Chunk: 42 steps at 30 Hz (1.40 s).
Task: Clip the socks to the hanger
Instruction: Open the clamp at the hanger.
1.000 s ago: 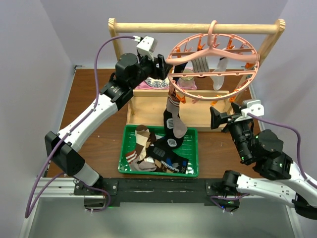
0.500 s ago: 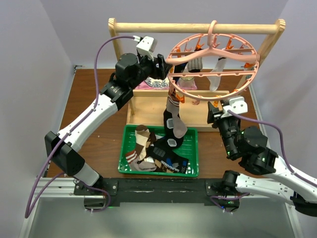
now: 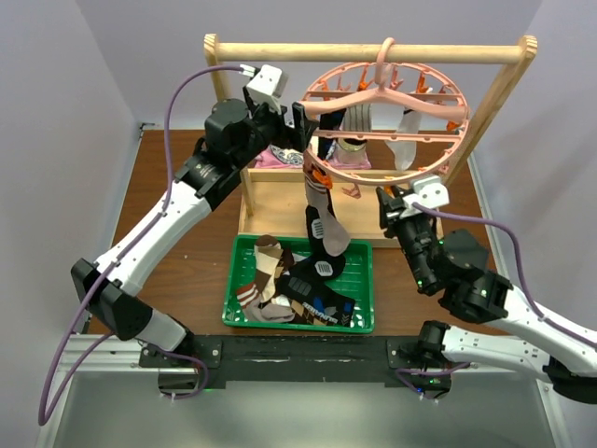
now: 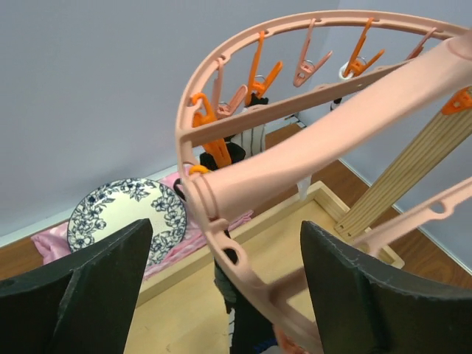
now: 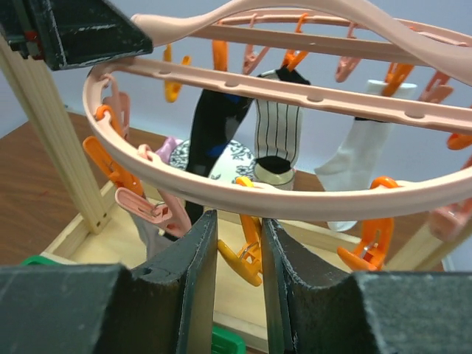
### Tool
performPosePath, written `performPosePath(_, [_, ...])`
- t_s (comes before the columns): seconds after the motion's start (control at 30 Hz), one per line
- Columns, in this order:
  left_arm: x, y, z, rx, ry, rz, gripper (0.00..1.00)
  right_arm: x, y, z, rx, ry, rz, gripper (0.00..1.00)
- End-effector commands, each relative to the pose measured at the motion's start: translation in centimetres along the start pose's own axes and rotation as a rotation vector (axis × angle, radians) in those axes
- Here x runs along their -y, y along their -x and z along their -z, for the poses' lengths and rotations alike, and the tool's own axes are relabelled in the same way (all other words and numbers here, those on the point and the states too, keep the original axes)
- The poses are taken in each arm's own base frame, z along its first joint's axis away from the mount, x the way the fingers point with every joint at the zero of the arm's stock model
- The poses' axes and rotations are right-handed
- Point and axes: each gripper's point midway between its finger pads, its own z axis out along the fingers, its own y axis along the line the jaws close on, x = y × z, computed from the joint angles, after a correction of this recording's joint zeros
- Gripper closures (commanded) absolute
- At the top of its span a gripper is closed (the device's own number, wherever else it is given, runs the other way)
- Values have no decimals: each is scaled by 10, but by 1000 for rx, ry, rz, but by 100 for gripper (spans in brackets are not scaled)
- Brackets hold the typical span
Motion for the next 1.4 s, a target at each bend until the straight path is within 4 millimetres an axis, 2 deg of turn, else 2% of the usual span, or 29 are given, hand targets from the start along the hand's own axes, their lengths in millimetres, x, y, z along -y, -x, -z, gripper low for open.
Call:
performPosePath(0.0, [3, 69, 39, 140, 4, -49, 11, -37, 2, -14, -21, 109, 11, 91])
performPosePath(0.07, [6, 82, 51, 159, -1, -54, 6, -47, 0, -21, -31, 111, 3, 94])
performPosePath(0.13, [10, 94, 63, 173, -15, -66, 0, -47, 6, -26, -30, 79, -41, 98])
performPosePath(0.3, [17, 116, 96, 195, -40, -76, 0, -74, 11, -39, -31, 125, -134, 99])
performPosePath(0.37, [24, 114, 105, 188, -74, -70, 0, -80, 18, -42, -28, 133, -174, 100])
performPosePath(0.4, [27, 117, 116, 194, -87, -54, 0, -87, 17, -44, -36, 142, -216, 100])
performPosePath(0.47, [38, 104, 124, 166, -156, -40, 0, -90, 25, -46, -29, 142, -263, 100])
performPosePath(0.5, [46, 104, 134, 164, -193, -16, 0, -96, 27, -47, -33, 163, -289, 100])
performPosePath(0.57, [63, 80, 139, 110, -303, 7, 0, -102, 35, -47, -27, 194, -326, 100])
performPosePath(0.63, [81, 68, 151, 85, -411, 45, 0, -103, 44, -44, -10, 216, -350, 100])
performPosePath(0.67, [83, 55, 149, 63, -434, 63, 0, -103, 45, -44, -7, 215, -356, 100])
performPosePath(0.73, [93, 43, 153, 33, -493, 100, 1, -99, 47, -41, -6, 215, -364, 100])
performPosePath(0.93, [96, 4, 141, -51, -525, 197, 3, -85, 47, -27, 6, 219, -401, 100])
performPosePath(1.03, [95, -12, 135, -79, -515, 241, 4, -93, 52, -21, 19, 285, -416, 100])
performPosePath(1.1, [97, -16, 133, -88, -523, 263, 4, -97, 50, -21, 12, 304, -410, 100])
performPosePath(1.2, [104, -3, 134, -61, -563, 278, 4, -104, 48, -20, -1, 330, -408, 100])
performPosePath(1.33, [119, 6, 146, -42, -665, 264, 4, -110, 48, -21, -6, 348, -417, 100])
performPosePath(1.37, [121, 3, 148, -47, -683, 261, 5, -110, 48, -22, -8, 348, -419, 100])
